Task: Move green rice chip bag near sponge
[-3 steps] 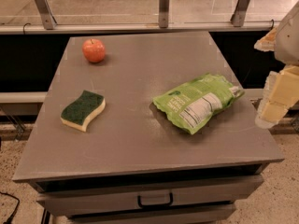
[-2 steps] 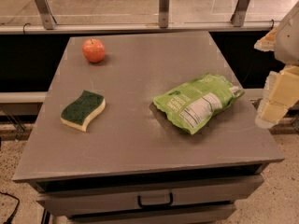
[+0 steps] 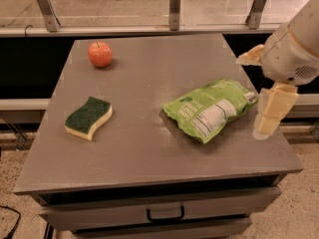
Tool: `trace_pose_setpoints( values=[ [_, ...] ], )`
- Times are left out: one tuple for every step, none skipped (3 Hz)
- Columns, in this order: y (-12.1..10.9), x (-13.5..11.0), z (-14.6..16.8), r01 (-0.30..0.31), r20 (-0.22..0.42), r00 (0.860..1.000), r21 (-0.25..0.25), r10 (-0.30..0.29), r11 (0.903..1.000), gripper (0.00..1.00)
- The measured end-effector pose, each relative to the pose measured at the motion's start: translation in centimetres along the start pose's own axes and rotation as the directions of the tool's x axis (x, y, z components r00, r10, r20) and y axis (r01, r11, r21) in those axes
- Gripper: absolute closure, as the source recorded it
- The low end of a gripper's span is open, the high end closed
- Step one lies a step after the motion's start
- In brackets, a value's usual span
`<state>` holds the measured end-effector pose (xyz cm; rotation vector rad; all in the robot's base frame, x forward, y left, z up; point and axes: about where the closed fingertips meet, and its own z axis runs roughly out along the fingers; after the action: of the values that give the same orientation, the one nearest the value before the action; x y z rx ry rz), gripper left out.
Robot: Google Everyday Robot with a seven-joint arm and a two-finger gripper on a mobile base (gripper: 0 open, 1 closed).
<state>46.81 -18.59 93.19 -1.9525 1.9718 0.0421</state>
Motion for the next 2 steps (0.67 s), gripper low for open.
trace_pose_setpoints(
  values=[
    [-1.7,-0.5,4.6,0.112,0.028,0.993,-0.041,-0.111,0.9928,0.00],
    [-3.3,-0.2,8.4,0.196,-0.006,0.980,-0.066,-0.197,0.9784,0.03]
  ],
)
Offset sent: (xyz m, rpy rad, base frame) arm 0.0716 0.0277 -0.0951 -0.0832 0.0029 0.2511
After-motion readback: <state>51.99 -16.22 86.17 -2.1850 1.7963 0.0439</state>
